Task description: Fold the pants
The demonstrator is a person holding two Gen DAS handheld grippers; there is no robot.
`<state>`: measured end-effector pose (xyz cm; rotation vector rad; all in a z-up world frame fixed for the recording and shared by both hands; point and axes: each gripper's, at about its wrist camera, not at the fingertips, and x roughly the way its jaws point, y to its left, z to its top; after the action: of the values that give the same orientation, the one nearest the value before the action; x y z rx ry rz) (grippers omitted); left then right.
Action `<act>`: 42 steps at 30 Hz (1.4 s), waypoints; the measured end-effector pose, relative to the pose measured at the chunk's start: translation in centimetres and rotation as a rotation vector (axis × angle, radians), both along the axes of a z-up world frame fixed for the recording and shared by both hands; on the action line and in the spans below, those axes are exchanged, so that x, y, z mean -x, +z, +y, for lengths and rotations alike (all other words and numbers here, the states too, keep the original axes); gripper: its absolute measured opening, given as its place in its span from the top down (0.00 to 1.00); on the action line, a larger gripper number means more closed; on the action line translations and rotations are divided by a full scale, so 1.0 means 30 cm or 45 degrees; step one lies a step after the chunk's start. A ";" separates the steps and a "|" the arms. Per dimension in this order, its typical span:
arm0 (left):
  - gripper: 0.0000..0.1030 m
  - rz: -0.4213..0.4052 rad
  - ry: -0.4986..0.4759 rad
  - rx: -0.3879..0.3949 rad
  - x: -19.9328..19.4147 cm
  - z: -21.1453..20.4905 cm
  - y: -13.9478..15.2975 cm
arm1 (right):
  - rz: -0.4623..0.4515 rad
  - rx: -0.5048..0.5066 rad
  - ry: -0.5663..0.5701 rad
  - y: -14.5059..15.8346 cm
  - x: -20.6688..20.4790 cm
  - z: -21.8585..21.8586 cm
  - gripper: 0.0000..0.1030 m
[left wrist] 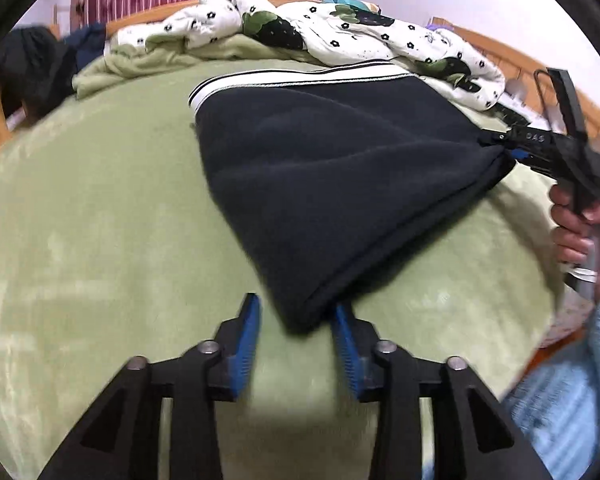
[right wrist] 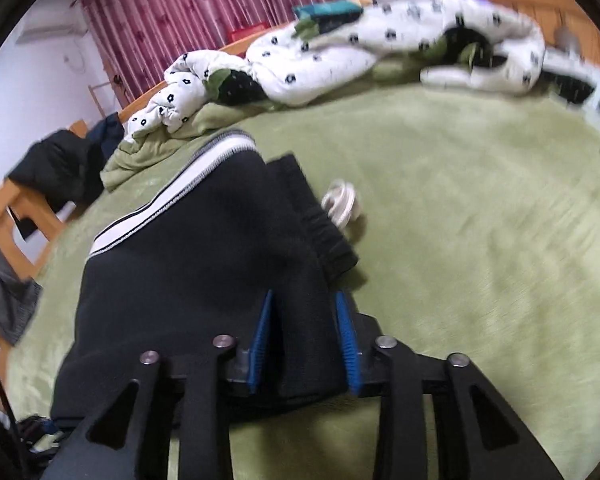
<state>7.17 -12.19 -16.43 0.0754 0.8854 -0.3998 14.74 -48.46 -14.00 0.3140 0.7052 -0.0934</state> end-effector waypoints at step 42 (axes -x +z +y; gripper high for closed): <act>0.91 0.150 0.277 0.597 -0.578 0.446 0.188 | 0.032 -0.322 0.428 0.205 -0.294 0.370 0.80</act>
<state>24.52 1.18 -10.78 -0.4764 0.8855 -0.4015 23.56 -37.37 -7.84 0.4319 0.7872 0.3137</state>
